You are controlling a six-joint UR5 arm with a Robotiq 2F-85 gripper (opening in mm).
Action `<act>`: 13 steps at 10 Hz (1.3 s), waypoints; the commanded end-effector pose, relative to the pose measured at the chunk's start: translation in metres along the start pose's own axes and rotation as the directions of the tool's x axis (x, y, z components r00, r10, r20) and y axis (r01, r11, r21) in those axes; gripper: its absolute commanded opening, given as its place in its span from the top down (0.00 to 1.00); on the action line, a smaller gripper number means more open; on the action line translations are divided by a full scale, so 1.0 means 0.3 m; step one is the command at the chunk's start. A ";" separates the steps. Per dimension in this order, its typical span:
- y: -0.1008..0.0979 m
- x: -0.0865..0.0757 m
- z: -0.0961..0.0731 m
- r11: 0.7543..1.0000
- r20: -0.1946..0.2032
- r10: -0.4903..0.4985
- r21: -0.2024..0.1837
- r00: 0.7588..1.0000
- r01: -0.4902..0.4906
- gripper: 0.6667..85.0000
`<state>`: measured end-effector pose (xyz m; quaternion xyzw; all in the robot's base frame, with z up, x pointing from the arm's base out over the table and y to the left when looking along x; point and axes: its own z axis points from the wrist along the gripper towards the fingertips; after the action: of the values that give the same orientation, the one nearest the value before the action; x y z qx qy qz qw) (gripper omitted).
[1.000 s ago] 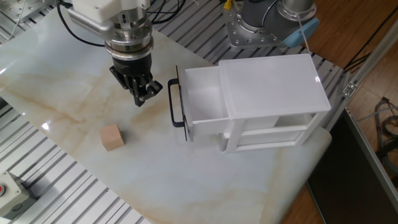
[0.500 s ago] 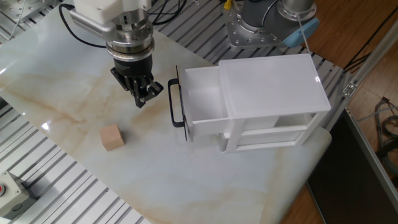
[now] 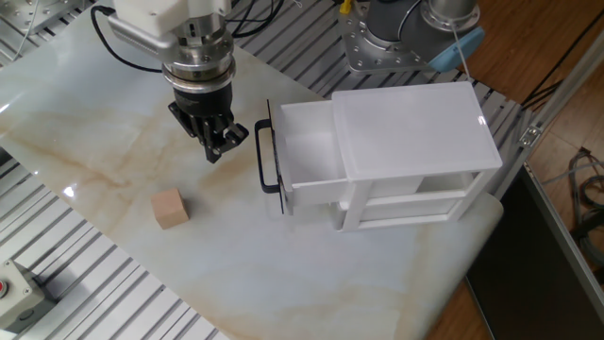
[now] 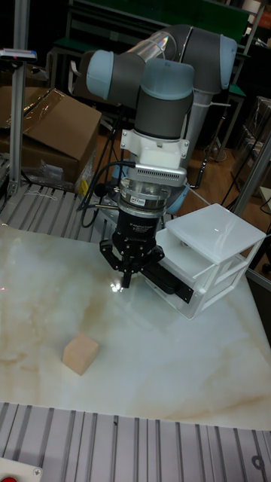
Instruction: Put things in the drawer
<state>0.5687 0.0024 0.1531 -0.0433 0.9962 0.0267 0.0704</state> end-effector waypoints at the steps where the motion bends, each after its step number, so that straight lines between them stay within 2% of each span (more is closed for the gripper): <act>1: 0.006 -0.003 -0.004 1.000 0.006 0.006 -0.011 1.000 -0.006 1.00; 4: 0.006 0.001 -0.004 1.000 0.001 0.003 -0.011 1.000 -0.003 1.00; 5: 0.023 0.006 -0.004 1.000 -0.005 0.004 -0.030 1.000 -0.004 1.00; 7: -0.012 0.018 -0.004 1.000 -0.019 0.000 0.010 1.000 0.000 1.00; 8: -0.038 0.010 -0.004 0.999 -0.009 0.013 0.040 1.000 -0.013 1.00; 9: -0.035 -0.004 -0.004 0.999 0.007 0.024 0.036 1.000 -0.024 1.00; 11: -0.057 -0.030 -0.006 0.998 0.036 -0.002 0.061 0.999 -0.001 1.00; 12: -0.056 -0.024 -0.006 0.998 0.029 -0.015 0.061 0.999 0.013 1.00; 13: -0.074 0.001 -0.007 0.995 -0.004 -0.054 0.081 0.999 0.055 1.00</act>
<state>0.5719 -0.0138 0.1530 -0.0500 0.9958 -0.0048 0.0763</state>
